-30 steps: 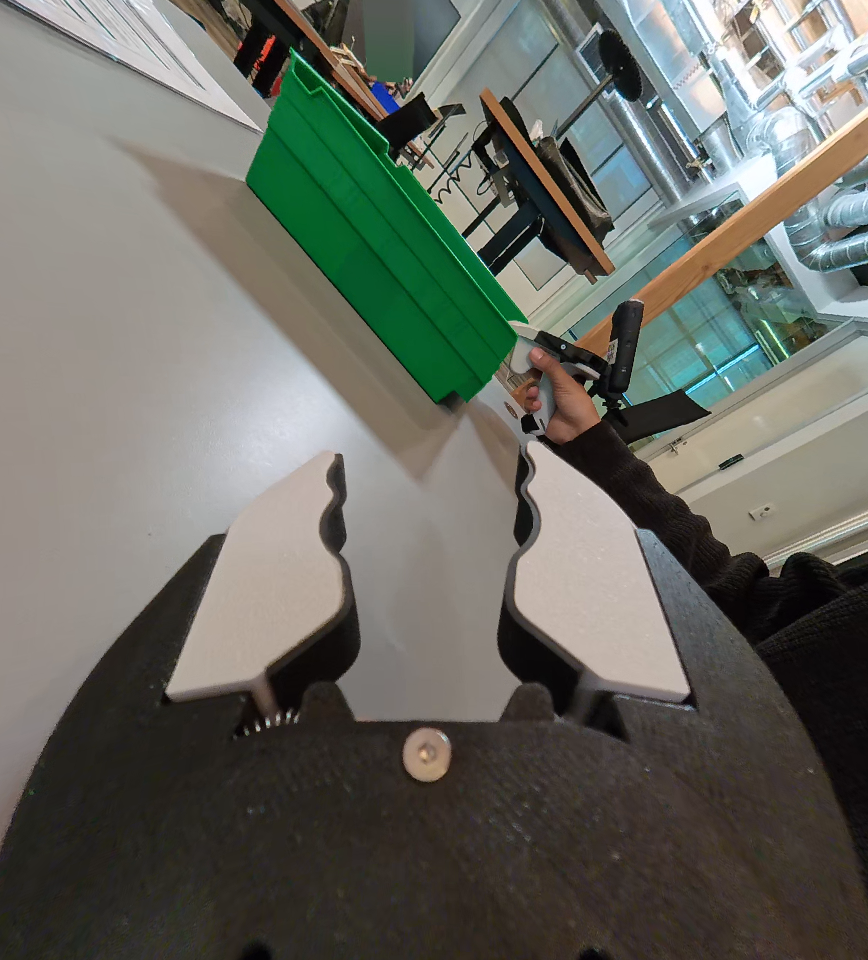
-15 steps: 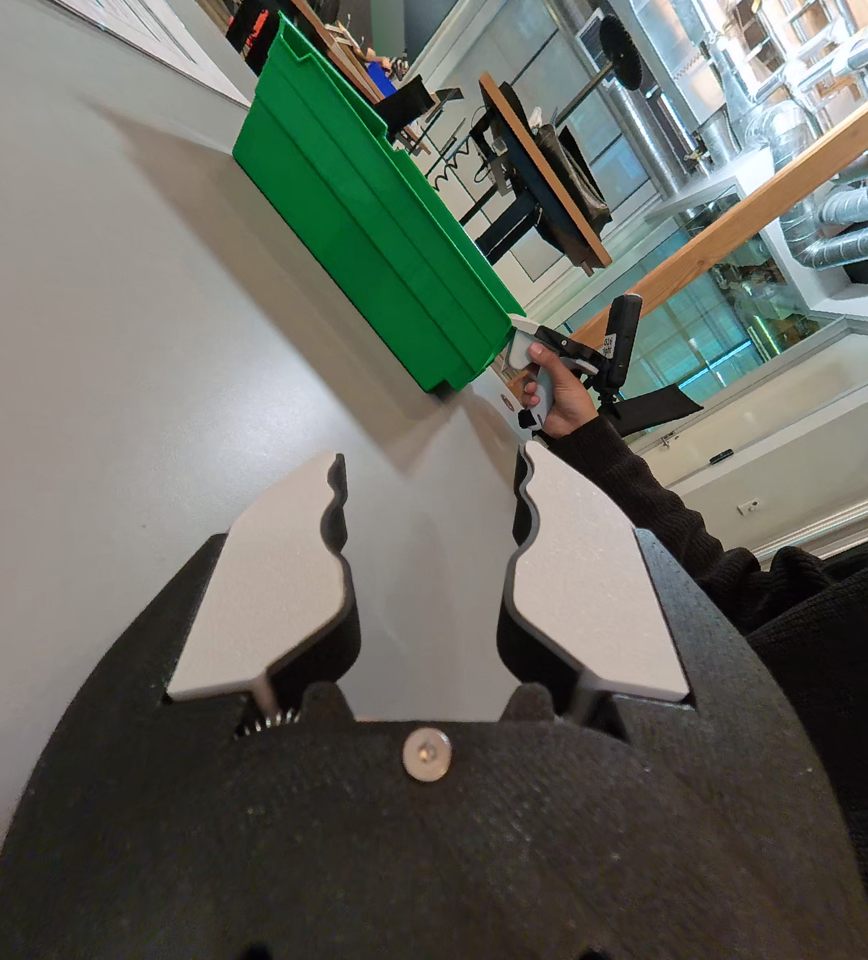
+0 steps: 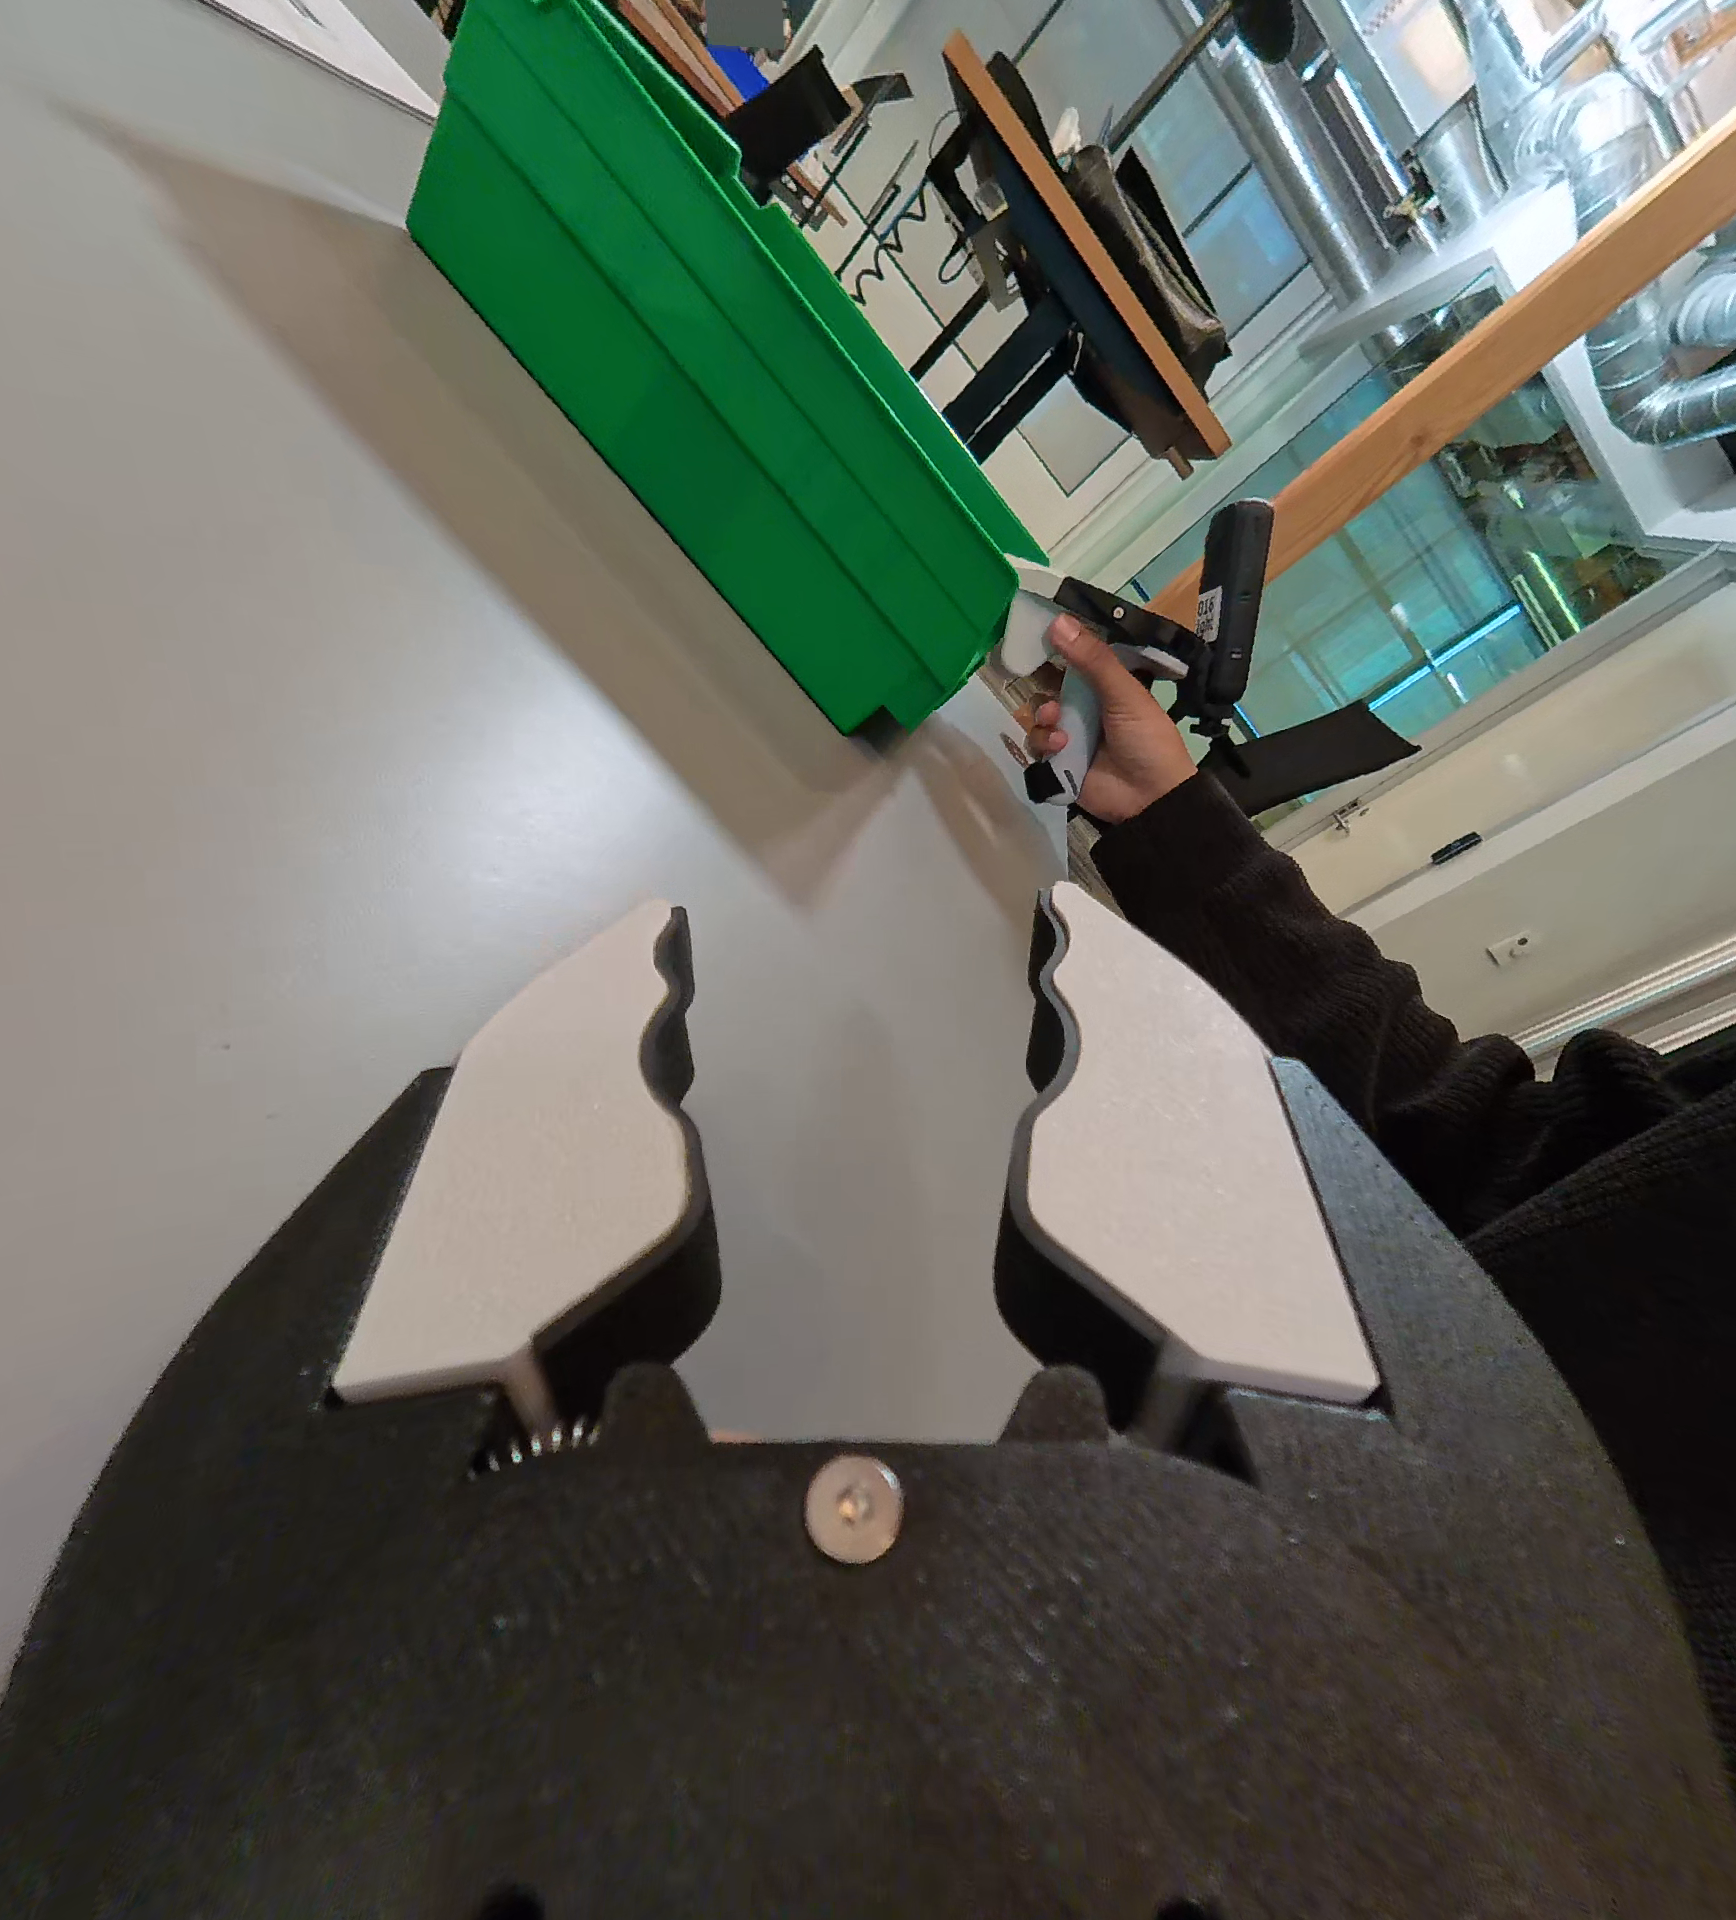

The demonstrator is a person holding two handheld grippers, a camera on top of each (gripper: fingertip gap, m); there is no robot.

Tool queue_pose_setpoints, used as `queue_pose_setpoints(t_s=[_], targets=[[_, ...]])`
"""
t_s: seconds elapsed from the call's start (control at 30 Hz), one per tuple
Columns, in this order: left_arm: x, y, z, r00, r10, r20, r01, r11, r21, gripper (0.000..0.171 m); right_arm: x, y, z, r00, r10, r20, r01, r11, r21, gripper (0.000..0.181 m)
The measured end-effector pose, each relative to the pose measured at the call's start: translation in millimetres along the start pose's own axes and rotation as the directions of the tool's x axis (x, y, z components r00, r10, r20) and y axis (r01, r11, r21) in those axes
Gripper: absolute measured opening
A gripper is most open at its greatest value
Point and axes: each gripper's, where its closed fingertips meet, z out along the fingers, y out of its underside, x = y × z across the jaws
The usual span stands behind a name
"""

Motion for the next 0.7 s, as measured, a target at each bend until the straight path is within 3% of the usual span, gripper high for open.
queue_pose_setpoints(t_s=[0.47, 0.7], targets=[[3.5, -0.6, -0.9, 1.0, -0.009, -0.012, 0.009, 1.0, 0.003, 0.065, 0.1, 7.4, 5.1, 0.999, 0.036, 0.014, -0.036, 0.999, -0.02, 0.028], [-1.4, -2.2, -1.4, 0.998, 0.04, 0.041, -0.04, 0.999, 0.011, 0.067, 0.5, 7.0, 5.4, 0.999, 0.047, 0.022, -0.047, 0.999, -0.019, 0.03]])
